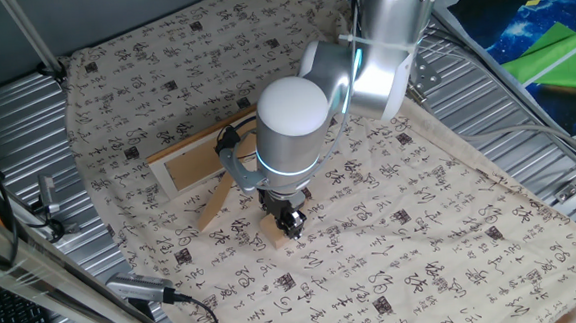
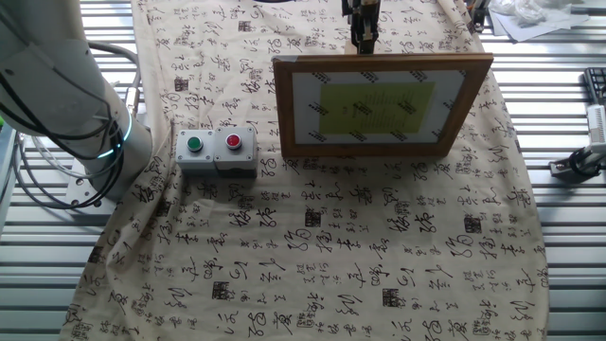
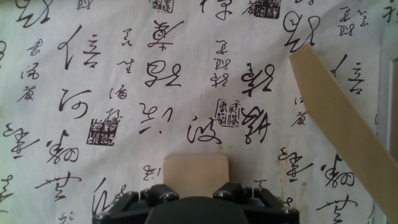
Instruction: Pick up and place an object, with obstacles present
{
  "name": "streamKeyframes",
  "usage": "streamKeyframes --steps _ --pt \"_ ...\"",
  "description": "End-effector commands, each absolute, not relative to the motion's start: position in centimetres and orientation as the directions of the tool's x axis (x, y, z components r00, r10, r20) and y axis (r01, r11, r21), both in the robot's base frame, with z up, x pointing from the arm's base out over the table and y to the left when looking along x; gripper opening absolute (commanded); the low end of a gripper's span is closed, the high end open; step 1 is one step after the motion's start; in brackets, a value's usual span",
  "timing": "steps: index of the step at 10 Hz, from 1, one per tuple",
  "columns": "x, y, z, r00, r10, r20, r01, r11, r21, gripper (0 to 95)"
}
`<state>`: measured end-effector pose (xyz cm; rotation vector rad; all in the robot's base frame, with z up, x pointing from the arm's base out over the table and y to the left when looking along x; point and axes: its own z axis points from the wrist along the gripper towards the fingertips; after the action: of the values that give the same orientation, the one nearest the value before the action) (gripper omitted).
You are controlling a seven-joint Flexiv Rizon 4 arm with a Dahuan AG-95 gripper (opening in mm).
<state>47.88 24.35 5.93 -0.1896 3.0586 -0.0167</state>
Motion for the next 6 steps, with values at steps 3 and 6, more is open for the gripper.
streamKeyframes --steps 3,6 --pt "48.3 24.4 9.0 -0.989 -0.128 -0.072 -0.128 0.992 -0.015 57.0" --pt "48.4 24.4 12.1 -0.991 -0.123 -0.055 -0.123 0.992 -0.013 57.0"
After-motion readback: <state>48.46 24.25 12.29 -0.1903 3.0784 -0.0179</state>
